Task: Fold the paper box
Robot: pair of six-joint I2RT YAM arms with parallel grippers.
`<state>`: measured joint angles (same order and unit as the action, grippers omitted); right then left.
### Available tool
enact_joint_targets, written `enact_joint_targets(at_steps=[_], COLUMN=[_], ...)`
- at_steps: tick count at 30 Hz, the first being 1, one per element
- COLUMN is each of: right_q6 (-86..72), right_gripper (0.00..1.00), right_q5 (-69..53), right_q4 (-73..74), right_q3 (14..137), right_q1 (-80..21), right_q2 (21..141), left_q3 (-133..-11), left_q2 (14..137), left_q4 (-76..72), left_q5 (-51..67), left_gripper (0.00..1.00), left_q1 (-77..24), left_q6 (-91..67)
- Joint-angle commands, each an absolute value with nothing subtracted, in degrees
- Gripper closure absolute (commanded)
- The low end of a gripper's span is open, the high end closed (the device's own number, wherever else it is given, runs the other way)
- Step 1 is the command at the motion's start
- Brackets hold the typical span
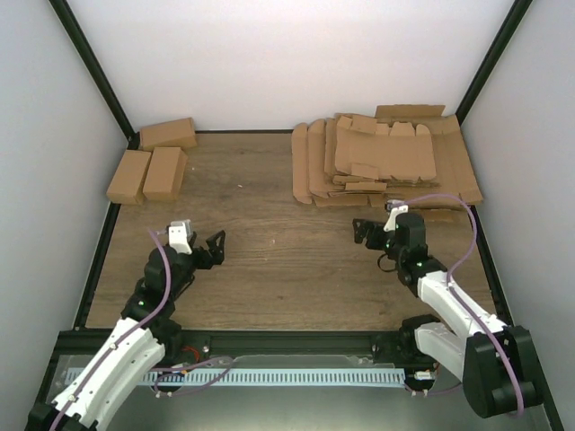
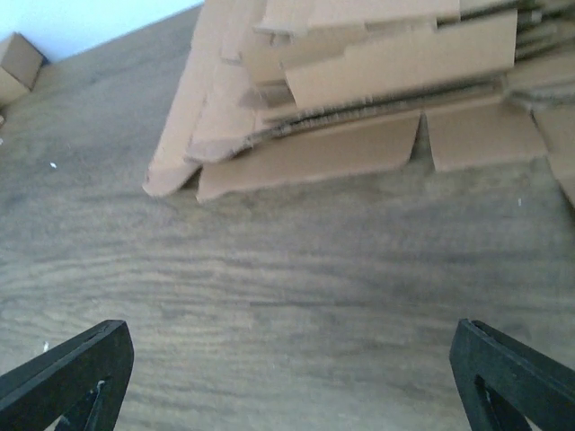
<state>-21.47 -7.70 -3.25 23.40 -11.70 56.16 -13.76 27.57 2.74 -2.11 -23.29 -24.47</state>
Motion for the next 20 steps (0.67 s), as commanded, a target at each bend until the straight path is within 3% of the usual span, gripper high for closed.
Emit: enact_joint_targets(at_steps=[1,20], right_q6=[-21.15,-22.86], right_gripper=[0.0,0.0], right_q5=[-9.12,-11.23], right_q4=[-9.82,-14.76], right_q3=[19.4,14.0], right_q1=[-11.33,-11.3], right_q2=[54.94,51.12], left_q3=[-11.52,-10.36], left_q2=[24.09,24.92], left_q4=[3.09,2.18], left_q5=[-5.46,-6.76], left_gripper=[0.0,0.0], left_q1=[-23.45,-23.46], left_q6=[-21.29,-22.93])
